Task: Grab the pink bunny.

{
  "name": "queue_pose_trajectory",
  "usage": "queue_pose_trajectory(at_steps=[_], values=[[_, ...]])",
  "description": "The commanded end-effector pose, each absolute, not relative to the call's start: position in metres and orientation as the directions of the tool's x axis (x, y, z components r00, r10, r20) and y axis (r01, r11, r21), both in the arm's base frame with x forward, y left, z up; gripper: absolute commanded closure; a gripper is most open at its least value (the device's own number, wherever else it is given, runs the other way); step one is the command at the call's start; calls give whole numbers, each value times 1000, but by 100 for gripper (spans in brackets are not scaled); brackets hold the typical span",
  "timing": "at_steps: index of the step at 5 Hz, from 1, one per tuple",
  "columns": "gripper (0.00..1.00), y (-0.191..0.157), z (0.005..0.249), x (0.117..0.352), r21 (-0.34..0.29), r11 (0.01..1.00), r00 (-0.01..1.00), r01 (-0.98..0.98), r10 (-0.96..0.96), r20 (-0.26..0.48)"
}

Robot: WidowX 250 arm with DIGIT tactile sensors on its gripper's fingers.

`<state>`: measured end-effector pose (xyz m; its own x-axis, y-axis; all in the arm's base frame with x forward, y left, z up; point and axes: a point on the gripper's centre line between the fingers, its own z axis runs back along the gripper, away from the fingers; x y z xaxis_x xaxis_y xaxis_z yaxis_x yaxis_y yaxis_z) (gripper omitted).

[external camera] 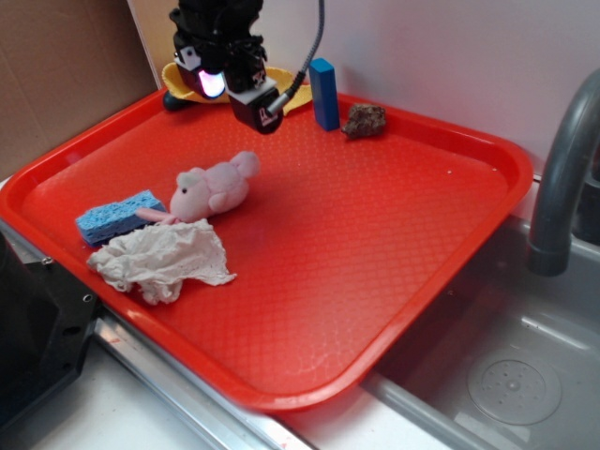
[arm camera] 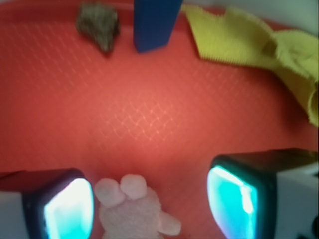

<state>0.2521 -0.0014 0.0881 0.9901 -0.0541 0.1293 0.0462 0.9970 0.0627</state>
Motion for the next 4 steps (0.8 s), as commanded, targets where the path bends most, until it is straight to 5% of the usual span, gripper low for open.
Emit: queue_pose_trajectory(at_steps=[1, 2, 4], values=[[0, -4, 92, 257, 67, 997, 984, 45, -55, 166], [0, -16, 73, 234, 66, 997, 998, 42, -39, -52], [0, -20, 68, 213, 18, 997, 994, 74, -72, -87]])
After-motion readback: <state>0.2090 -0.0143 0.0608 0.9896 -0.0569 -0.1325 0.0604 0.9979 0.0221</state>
